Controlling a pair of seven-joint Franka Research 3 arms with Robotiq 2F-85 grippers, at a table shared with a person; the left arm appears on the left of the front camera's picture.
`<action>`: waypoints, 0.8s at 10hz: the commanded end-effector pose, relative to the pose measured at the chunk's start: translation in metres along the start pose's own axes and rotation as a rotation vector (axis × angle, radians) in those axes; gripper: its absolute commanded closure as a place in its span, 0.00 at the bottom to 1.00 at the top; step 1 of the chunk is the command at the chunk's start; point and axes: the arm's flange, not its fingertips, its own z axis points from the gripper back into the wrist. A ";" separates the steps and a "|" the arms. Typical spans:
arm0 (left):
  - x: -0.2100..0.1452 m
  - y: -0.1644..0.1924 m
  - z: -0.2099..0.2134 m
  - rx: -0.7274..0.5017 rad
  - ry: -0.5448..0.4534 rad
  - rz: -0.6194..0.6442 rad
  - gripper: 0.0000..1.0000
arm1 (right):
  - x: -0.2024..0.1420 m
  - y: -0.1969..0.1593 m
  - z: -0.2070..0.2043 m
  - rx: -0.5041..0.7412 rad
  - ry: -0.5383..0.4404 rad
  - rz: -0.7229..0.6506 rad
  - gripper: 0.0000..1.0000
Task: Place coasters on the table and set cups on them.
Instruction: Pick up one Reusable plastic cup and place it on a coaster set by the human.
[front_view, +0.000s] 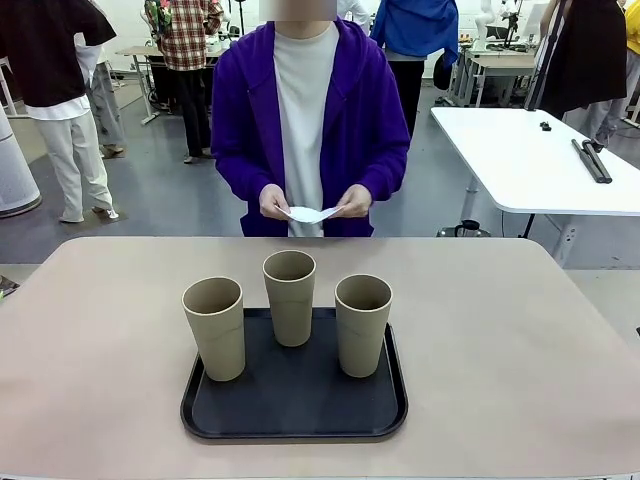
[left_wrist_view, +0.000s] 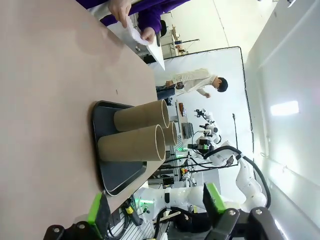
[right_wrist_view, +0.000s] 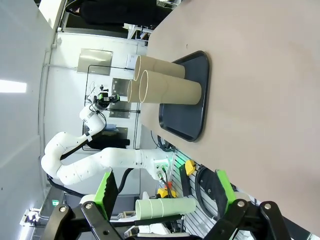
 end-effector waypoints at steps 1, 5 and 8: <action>0.000 0.000 -0.001 -0.012 -0.001 -0.013 0.00 | 0.002 0.000 0.001 0.021 -0.014 0.015 0.00; 0.000 0.000 -0.001 -0.012 -0.001 -0.013 0.00 | 0.002 0.000 0.001 0.021 -0.014 0.015 0.00; 0.000 0.000 -0.001 -0.012 -0.001 -0.013 0.00 | 0.002 0.000 0.001 0.021 -0.014 0.015 0.00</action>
